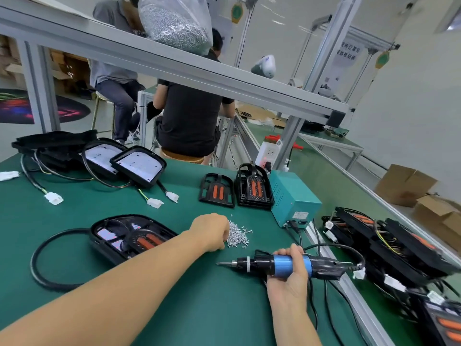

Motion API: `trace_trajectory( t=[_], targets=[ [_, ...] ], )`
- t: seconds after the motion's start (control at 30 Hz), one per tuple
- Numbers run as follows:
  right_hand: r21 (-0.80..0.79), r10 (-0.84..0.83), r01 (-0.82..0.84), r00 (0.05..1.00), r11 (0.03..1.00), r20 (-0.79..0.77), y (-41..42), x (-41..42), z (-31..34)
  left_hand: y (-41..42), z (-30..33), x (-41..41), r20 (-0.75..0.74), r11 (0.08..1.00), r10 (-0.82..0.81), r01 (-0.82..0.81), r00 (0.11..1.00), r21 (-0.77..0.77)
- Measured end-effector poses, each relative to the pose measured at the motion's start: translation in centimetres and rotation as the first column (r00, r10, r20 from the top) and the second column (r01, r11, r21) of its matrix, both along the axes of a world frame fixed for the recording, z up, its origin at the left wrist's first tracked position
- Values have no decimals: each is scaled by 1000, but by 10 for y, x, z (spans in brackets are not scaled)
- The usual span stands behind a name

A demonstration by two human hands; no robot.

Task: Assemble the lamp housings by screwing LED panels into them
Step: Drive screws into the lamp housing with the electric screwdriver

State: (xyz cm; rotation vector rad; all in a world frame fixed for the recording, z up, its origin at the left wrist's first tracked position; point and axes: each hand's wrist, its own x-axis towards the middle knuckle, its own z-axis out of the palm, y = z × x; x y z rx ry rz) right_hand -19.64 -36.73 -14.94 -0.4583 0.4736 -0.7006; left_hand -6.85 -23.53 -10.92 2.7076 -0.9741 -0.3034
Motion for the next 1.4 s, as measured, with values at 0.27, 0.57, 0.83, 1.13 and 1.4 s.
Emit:
trace_trajectory(
  t=[0.27,0.57,0.83,1.13,1.4],
  targets=[
    [2,-23,23,1000,1000,-4,1,0,2,-5,-7,-10,114,998,-12,5,993,62],
    [0,-9,9,1000,1000,-17,3,-2,3,-7,-8,-14,124,983,72,-91,990,157],
    [-23,-7,7,1000,1000,-14,3,-3,15,0,-2,-18,114,995,73,-80,991,61],
    [-179,-34,56,992,982,126,4,-7,61,35,43,-8,-500,573,62,-441,864,-691],
    [-160,27,26,947,987,321,37,4,113,96,56,-8,-641,378,-204,-545,740,-749]
  ],
)
